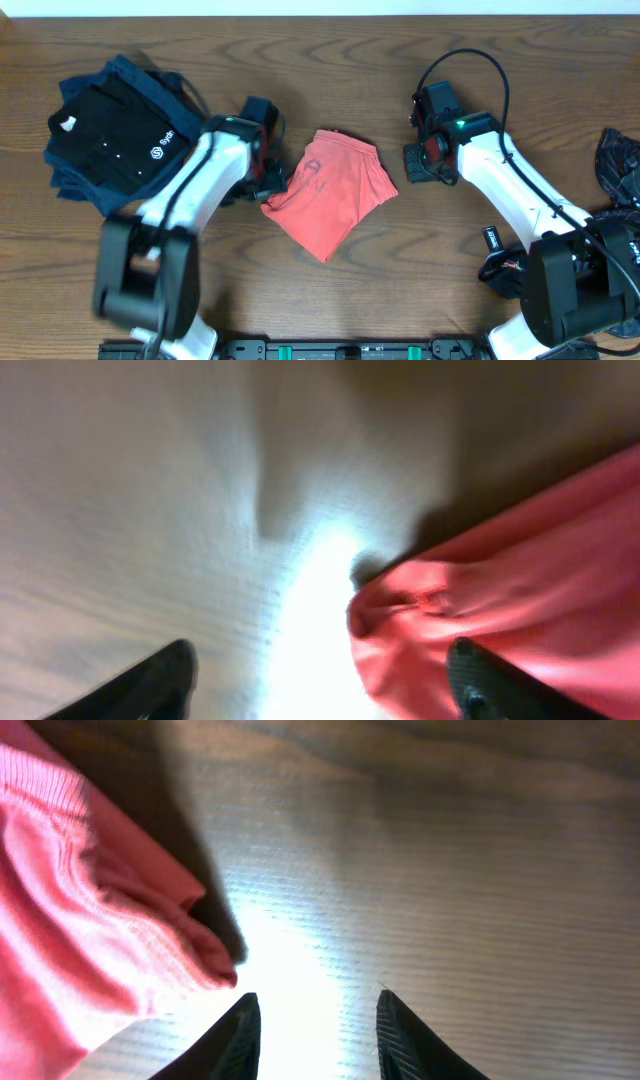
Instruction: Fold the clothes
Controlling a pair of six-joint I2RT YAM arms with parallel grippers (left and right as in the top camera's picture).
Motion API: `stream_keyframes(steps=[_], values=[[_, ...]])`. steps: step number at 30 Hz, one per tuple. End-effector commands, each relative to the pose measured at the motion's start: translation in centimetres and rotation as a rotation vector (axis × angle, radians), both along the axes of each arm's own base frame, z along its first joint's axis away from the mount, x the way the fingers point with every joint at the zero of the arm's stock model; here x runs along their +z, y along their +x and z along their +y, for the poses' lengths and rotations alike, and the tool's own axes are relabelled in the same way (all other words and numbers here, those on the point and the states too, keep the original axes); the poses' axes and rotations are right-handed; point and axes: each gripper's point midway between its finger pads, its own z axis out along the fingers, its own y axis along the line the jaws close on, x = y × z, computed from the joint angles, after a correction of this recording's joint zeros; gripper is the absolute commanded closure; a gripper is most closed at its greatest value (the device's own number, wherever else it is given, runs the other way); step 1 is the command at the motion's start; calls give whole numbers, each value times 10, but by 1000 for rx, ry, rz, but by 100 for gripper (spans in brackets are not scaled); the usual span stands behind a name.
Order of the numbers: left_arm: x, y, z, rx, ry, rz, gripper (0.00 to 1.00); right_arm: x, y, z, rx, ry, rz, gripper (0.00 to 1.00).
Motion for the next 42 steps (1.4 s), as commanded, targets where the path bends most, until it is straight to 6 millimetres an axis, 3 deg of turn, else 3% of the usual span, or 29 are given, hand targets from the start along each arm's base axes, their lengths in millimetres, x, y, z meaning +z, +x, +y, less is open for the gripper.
stream_keyframes(steps=[1, 4, 10, 17, 24, 29, 33, 38, 42], values=[[35, 21, -5, -103, -36, -158, 11, 0, -6, 6, -3, 55, 26, 61], [46, 36, -24, -244, -112, -238, 7, -1, -7, 5, -44, 59, 34, 58], [48, 58, -63, -453, -343, -328, 1, -2, -13, 3, -64, 52, 61, 55], [39, 72, -88, -539, -663, -359, 2, -2, -15, 2, -71, 51, 69, 54], [-2, 69, -102, -572, -801, -287, 2, -2, -15, 2, -79, 52, 70, 54], [-41, 59, -105, -538, -826, -184, 2, -2, -16, 2, -83, 51, 73, 54], [-61, 49, -112, -535, -833, -123, 0, -2, -16, 2, -83, 52, 74, 54], [-66, 38, -128, -573, -838, -91, 26, -2, -16, 2, -86, 52, 73, 54], [-69, 34, -136, -598, -822, -81, 76, -3, -17, 2, -87, 50, 78, 55]])
